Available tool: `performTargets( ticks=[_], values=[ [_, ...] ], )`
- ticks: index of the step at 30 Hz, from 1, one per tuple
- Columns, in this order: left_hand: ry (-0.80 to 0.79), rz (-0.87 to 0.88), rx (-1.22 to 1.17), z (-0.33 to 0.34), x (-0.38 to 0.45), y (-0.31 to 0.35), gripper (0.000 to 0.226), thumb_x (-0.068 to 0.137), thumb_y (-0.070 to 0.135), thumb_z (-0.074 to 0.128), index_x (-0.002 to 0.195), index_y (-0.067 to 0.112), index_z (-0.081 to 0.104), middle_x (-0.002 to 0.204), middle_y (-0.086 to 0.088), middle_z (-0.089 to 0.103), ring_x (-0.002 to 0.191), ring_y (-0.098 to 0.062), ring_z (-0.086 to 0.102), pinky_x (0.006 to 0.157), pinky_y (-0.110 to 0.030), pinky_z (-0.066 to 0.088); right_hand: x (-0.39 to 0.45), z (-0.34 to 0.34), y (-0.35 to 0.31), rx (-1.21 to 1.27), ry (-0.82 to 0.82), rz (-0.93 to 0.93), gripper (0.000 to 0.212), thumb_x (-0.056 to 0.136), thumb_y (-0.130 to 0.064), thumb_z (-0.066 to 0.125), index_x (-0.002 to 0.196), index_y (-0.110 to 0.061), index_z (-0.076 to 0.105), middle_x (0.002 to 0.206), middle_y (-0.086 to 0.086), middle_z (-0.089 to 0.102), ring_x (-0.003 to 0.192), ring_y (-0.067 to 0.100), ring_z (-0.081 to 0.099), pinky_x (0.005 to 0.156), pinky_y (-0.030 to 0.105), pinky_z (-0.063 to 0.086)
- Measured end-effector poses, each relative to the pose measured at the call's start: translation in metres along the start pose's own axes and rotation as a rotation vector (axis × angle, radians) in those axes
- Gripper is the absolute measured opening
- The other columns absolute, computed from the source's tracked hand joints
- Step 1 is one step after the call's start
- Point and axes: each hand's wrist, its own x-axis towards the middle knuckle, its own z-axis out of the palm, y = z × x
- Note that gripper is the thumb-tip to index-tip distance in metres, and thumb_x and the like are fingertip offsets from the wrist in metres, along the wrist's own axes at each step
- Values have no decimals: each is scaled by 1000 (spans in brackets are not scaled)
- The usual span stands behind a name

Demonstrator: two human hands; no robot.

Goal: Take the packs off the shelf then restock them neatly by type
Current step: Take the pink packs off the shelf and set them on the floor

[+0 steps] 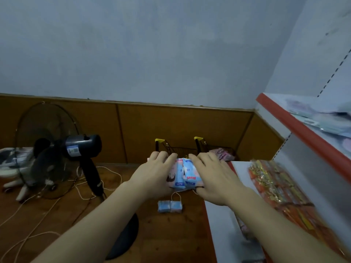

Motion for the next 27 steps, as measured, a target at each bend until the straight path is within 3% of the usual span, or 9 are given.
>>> performTargets(
  ticks=[10,20,27],
  values=[
    [-116,-13,-44,124,146,-79,95,81,54,71,154,30,15,154,5,24,142,-20,17,107,-38,43,138,139,68,79,-172,13,92,89,-49,66,156,-22,9,149,2,26,139,22,24,106,40,38],
    [-256,-106,-100,321,249,-137,89,83,56,66,152,32,13,149,4,26,137,-18,22,100,-36,46,231,339,131,201,-395,-53,93,85,-42,66,156,-23,8,146,2,24,139,22,23,110,40,34],
    [-338,-150,16,483,290,-181,89,84,52,62,154,27,15,153,2,28,140,-28,21,108,-48,33,269,512,144,218,-469,-41,82,91,-31,60,157,-20,11,149,4,25,141,25,23,108,40,35]
  ],
)
